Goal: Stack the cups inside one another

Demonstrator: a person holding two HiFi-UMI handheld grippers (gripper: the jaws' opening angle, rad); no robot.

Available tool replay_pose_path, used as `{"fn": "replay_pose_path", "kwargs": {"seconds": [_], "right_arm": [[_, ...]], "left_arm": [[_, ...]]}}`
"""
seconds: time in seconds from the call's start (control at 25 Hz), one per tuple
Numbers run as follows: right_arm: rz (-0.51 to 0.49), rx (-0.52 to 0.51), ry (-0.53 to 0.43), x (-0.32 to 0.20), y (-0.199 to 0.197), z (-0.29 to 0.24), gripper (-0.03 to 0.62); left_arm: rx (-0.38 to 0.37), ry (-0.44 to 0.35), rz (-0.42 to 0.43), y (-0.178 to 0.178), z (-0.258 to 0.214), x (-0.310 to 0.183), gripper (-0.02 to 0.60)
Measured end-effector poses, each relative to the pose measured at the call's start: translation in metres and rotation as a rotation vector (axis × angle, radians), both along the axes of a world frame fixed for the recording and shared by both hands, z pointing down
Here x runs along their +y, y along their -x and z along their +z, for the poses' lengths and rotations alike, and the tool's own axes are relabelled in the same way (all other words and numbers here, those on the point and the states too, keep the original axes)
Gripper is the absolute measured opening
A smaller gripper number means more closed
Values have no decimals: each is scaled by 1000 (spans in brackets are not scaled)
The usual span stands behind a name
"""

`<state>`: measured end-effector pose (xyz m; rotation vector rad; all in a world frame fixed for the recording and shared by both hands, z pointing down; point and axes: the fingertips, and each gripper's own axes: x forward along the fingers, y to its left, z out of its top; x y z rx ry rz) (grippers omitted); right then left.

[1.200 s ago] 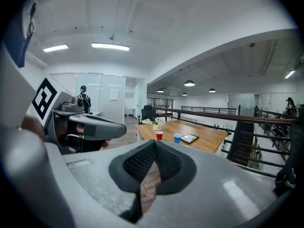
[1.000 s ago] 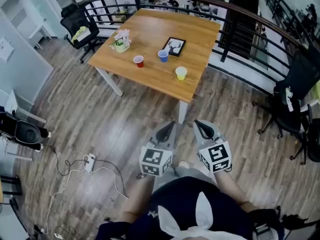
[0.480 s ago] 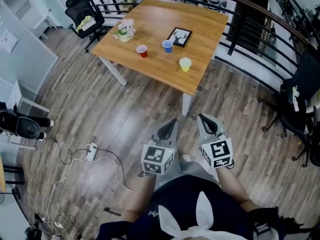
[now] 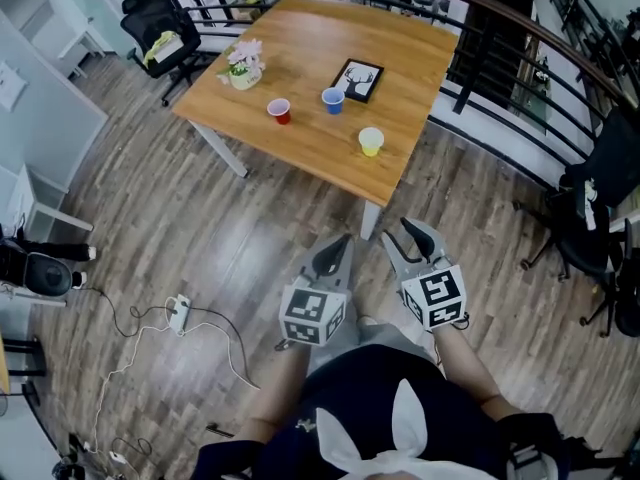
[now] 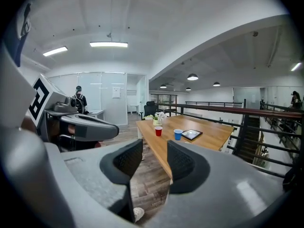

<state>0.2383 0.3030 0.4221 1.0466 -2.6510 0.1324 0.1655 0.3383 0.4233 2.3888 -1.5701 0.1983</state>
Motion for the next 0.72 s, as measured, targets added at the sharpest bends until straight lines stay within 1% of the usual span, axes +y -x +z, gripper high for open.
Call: {"fn": "replay_pose_path", "kwargs": {"seconds": [0.12,0.32,0.44,0.56,0.72], "right_arm": [[16,5,-8,-34,10,-4,173],[50,8,-17,-98,31,-13,243],[68,16,-23,-133,43,-17,258],[89,30,-5,-159,54,-11,261],[122,47,22,-191,71,1,261]], "left_arm": [[-1,-4,10,14,-2,-32,18],[-11,-2,38,41,-6,-90,18],[-22,2,61,52,-6,-122,18],[-27,9,87,63,-3,-148,18],[-26,18,108,87,2,-180,18]]}}
